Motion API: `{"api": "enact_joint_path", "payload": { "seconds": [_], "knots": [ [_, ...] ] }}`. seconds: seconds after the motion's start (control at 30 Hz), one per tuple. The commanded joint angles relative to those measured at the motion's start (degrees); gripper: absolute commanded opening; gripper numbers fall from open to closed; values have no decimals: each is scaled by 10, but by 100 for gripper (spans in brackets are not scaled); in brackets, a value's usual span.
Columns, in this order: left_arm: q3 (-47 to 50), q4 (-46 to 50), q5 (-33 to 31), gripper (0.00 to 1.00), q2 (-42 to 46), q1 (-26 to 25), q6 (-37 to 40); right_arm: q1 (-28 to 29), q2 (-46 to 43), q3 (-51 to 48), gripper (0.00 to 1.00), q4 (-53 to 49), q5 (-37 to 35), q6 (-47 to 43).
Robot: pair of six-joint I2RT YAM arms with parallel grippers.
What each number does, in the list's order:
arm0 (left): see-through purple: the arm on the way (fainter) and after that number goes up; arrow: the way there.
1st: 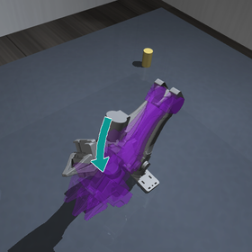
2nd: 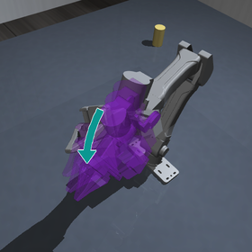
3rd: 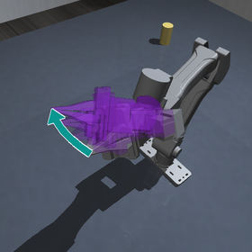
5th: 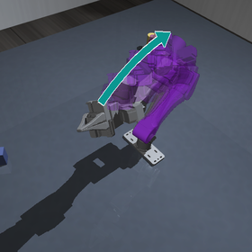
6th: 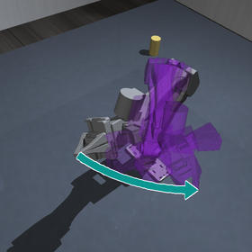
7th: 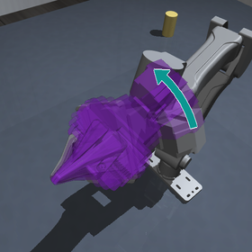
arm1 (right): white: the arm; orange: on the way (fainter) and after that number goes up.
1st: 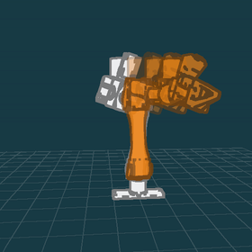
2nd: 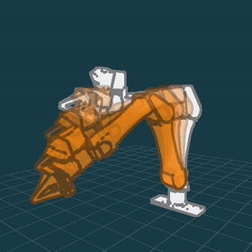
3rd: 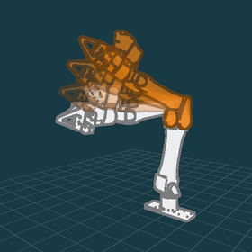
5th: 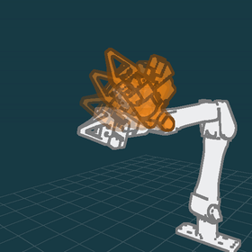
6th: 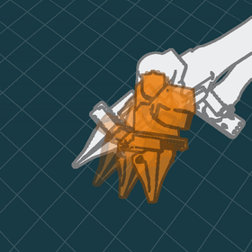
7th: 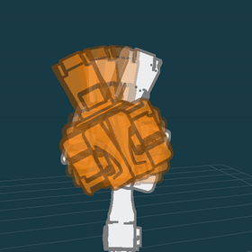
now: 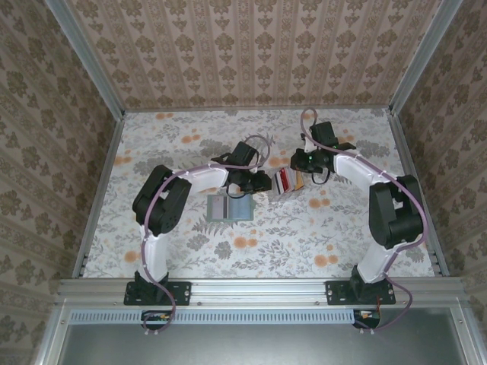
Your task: Put the credit cards into the card holder
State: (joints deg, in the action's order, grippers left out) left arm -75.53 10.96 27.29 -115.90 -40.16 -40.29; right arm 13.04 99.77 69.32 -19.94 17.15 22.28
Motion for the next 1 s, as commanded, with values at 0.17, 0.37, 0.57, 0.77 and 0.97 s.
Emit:
{"api": "enact_joint_path", "payload": {
  "seconds": [0.17,0.37,0.57,0.77,0.97],
  "knots": [
    [6,1,-24,23,48,2,6,0,-43,20,0,-25,-12,-13],
    [19,3,-37,24,103,16,22,-5,-113,18,0,-28,-14,-11],
    [54,-7,-31,26,161,35,30,-10,-149,24,0,-35,42,-4],
    [108,-23,-14,27,202,66,26,-19,-155,16,0,-28,74,1],
    [148,-40,3,28,237,82,28,-35,-157,0,0,-12,115,14]
  ]
}}
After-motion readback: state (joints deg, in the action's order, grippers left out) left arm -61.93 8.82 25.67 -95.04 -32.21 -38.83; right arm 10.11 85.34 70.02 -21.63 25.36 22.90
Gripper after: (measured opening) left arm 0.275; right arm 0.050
